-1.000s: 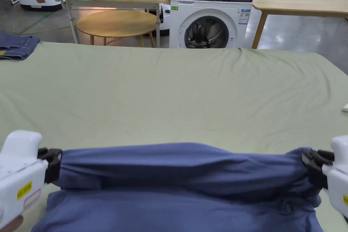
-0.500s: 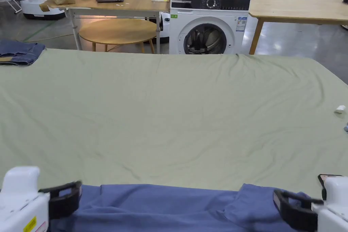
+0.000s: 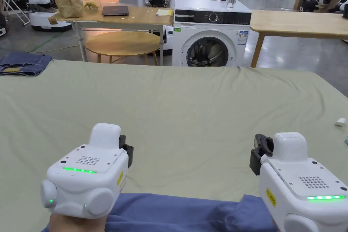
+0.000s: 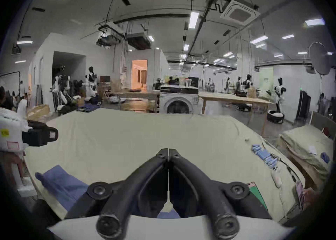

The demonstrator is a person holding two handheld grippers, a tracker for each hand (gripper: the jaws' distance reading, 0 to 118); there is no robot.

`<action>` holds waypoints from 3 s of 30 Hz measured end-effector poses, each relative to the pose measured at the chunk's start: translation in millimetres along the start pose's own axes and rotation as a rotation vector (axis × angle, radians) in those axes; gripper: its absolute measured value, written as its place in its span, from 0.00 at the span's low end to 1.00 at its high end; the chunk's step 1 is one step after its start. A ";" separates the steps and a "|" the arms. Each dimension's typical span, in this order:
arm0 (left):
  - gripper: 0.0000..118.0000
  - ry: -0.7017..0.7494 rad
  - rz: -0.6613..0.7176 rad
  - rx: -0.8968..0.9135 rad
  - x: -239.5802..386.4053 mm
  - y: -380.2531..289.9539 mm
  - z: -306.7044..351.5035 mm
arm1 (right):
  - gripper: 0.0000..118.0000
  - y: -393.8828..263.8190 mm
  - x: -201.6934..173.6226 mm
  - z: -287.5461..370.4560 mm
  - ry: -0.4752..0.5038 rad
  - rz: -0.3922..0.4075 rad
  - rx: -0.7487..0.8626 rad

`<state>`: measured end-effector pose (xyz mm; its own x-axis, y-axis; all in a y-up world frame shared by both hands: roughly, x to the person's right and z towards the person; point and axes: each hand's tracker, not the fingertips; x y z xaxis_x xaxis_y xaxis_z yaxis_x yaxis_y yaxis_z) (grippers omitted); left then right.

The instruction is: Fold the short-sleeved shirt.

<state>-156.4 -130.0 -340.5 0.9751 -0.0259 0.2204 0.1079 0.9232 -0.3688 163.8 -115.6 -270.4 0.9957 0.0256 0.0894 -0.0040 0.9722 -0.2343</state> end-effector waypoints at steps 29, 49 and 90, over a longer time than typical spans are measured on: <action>0.95 -0.117 0.756 -0.297 -201.6 -149.9 24.1 | 0.00 -6.8 -19.6 4.0 0.051 0.005 -0.030; 0.06 -0.321 1.117 -0.251 -195.0 -189.3 -29.4 | 0.00 -13.5 -34.2 7.2 0.071 0.031 -0.063; 0.00 -0.426 0.190 -0.526 74.5 -108.3 -42.1 | 0.00 -49.6 47.8 36.9 0.049 -0.091 -0.124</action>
<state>-87.3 -248.0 -322.1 0.8369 0.3690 0.4043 0.1277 0.5866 -0.7998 208.2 -154.0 -218.8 0.9948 -0.0754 0.0690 0.0947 0.9337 -0.3453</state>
